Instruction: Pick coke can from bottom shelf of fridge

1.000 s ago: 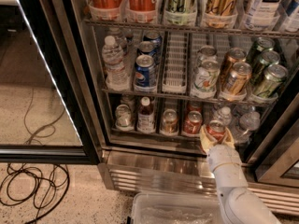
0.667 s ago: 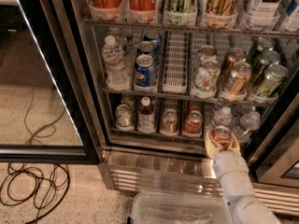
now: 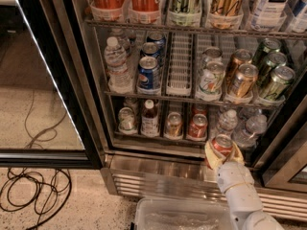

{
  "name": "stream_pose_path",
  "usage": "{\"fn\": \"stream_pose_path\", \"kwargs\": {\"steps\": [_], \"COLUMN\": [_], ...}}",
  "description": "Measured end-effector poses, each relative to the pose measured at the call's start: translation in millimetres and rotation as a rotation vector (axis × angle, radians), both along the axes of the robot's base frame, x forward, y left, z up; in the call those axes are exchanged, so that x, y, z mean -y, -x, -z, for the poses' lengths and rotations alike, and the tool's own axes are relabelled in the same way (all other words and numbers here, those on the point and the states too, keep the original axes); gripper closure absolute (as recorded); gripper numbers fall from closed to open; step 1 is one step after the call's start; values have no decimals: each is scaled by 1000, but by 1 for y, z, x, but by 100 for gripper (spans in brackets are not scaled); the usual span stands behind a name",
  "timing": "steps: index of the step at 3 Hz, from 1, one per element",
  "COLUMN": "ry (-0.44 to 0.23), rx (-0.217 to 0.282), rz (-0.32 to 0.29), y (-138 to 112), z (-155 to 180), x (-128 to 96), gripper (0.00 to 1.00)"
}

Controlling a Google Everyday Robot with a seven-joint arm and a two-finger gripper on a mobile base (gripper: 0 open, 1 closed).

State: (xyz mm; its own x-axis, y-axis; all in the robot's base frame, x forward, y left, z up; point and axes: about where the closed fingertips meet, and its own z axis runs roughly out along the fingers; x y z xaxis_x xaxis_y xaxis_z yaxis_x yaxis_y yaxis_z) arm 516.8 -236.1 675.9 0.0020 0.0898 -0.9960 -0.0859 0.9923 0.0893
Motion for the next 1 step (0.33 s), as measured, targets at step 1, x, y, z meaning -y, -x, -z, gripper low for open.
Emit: {"fn": "stream_pose_path", "kwargs": {"steps": [1], "ry": [-33], "rx": [-17], "rz": [-15], "y": [3], "z": [1], "x": [-9], "gripper": [100]}}
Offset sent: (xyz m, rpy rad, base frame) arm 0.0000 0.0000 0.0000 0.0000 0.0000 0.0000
